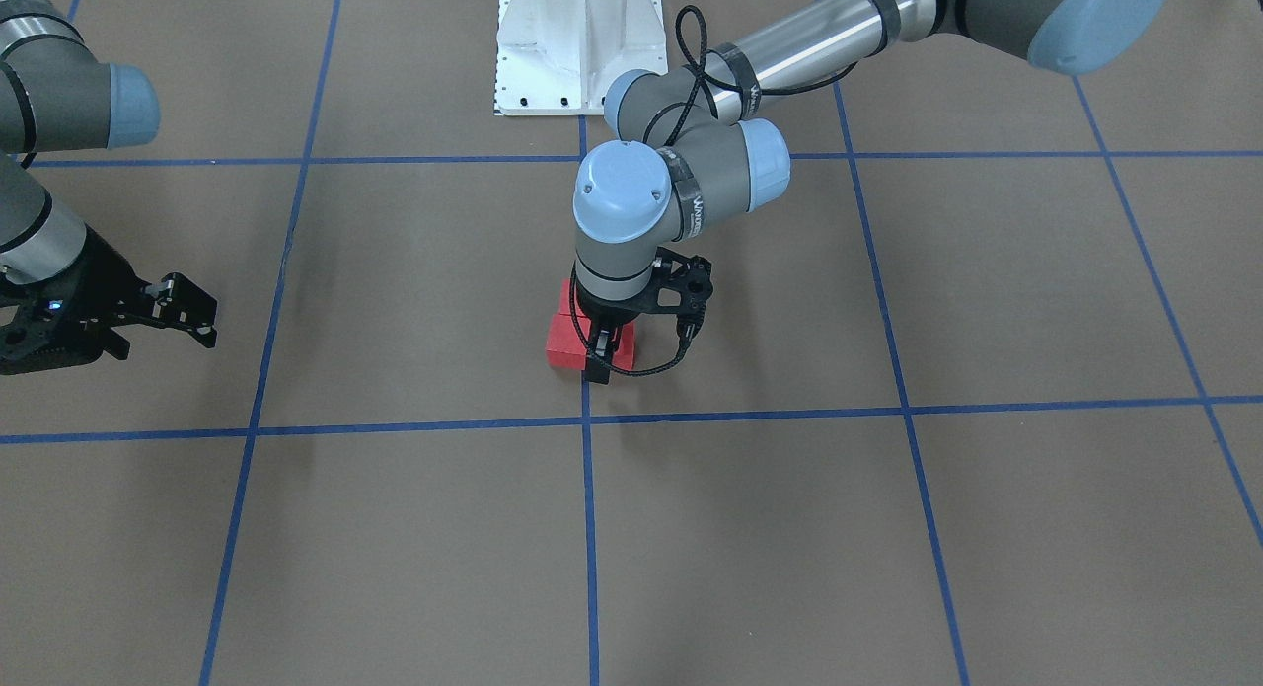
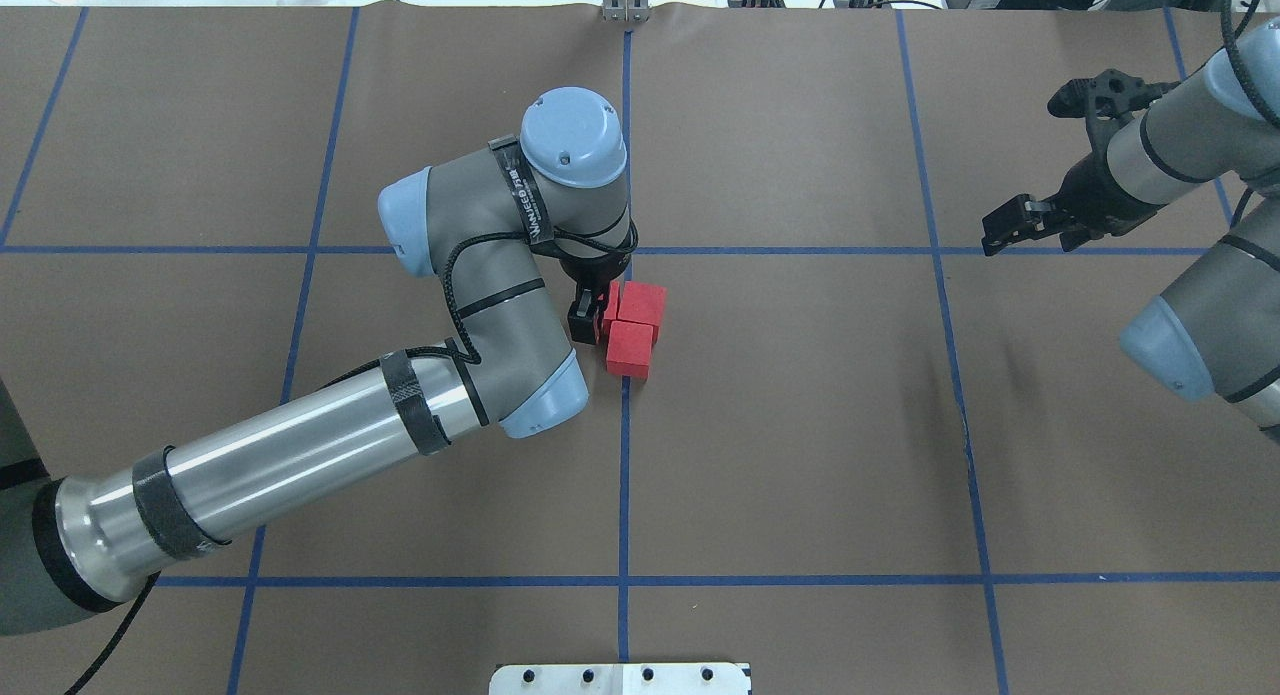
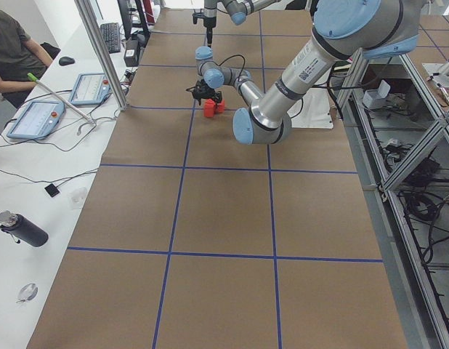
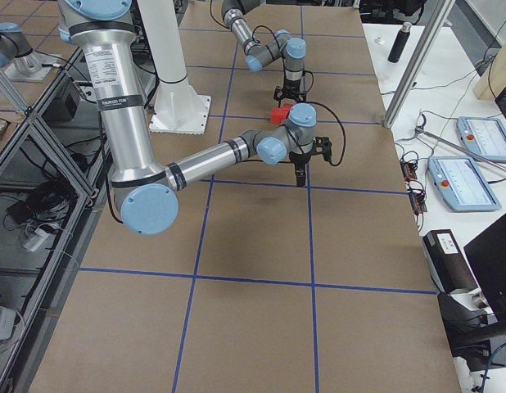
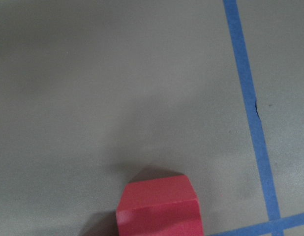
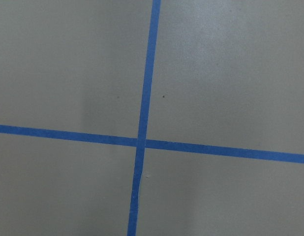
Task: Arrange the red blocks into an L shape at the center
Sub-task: 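Carry the cube with the left gripper beside the center cube, on the left-arm side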
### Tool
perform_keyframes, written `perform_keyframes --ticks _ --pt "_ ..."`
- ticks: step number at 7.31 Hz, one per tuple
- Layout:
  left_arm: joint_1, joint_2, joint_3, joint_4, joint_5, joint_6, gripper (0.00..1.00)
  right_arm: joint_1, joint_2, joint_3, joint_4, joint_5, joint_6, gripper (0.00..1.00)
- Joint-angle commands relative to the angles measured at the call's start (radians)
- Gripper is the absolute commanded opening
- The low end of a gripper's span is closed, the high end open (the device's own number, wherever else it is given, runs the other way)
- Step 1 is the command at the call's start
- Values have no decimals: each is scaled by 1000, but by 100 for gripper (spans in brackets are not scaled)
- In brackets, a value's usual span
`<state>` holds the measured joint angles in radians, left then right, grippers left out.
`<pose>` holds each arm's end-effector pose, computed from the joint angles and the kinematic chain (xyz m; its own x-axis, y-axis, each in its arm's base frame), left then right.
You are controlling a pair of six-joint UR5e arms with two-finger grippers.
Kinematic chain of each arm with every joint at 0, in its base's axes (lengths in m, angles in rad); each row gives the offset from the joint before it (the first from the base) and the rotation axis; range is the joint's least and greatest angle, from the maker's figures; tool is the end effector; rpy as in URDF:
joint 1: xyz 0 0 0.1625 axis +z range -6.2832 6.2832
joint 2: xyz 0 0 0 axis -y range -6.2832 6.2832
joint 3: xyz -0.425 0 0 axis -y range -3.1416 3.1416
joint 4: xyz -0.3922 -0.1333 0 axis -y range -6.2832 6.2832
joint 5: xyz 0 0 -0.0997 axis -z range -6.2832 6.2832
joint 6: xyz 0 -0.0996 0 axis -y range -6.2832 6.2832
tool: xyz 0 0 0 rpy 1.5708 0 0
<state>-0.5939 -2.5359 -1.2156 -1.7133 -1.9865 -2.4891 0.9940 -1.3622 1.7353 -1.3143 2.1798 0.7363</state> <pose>0.6158 -0.5281 0.1782 0.1423 -0.9732 -0.1807 0.6527 0.2295 -0.7220 -0.2534 -0.5294 0.4427 0.6693 -0.0857 0.7380 -0.0117 0.9920 0.1258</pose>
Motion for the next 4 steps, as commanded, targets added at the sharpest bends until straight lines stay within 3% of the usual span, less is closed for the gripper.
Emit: perform_keyframes --ticks 1,4 --pt "-7 -1 -12 4 -6 12 100 0 2 0 0 0 0 99" --pt "-21 37 -64 11 -8 12 100 0 0 0 1 0 0 99"
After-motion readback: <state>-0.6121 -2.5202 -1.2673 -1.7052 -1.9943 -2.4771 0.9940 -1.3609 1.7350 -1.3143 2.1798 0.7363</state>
